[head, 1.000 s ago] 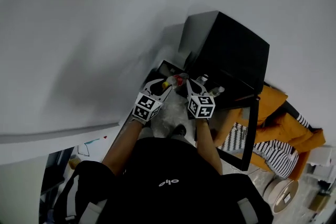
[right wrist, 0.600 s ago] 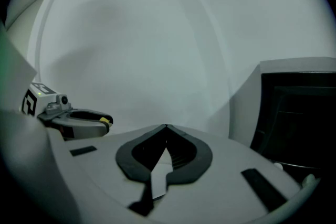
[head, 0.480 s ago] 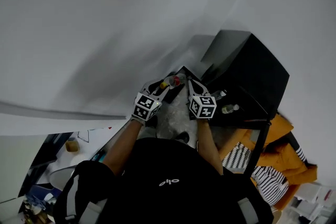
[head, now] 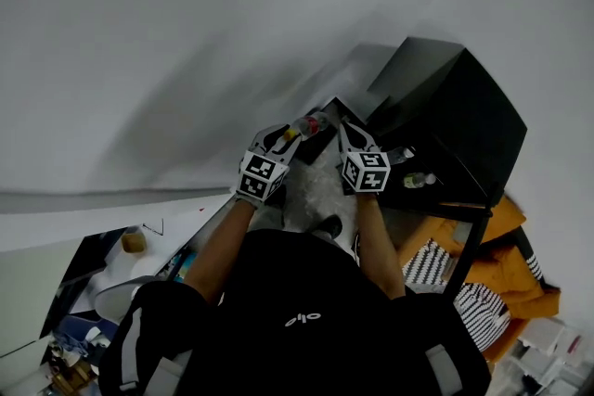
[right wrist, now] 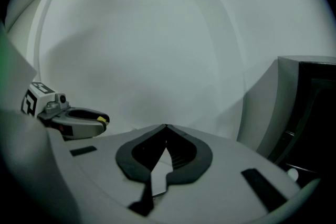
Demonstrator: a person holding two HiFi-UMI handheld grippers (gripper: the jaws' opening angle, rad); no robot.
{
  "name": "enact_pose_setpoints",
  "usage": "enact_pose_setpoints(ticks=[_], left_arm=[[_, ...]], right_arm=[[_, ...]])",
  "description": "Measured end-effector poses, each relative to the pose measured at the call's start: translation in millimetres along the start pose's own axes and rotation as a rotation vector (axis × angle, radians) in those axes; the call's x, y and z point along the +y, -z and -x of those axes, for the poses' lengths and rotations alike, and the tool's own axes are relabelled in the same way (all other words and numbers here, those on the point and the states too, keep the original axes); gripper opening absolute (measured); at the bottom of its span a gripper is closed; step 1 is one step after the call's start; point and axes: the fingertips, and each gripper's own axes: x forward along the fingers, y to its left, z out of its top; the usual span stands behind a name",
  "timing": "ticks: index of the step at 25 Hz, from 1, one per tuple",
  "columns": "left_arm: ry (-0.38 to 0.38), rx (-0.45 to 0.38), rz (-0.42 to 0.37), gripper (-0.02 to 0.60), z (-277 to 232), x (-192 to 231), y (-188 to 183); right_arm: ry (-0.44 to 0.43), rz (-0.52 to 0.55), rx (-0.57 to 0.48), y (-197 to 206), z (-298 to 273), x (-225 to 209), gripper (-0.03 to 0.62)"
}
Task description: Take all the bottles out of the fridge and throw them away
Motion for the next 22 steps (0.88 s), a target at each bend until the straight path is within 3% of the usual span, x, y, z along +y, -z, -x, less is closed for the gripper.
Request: enact_pose_setpoints(ticks=[9,17,22], left_arm=[[-0.001,0.062,0.013,0.14,-25,27,35],[0.077,0.152,-0.056,0.14,-78,38,86],[0.127,0.198,-0.078,0.14,-122,39,133]], right_arm=[[0.022,0.03,0.068,24,-27,-9,0.009],[0.071,0.016,0.092,67,-63,-35,0.009],[0.13,-0.034,0.089,113,-89,-64,0.009]])
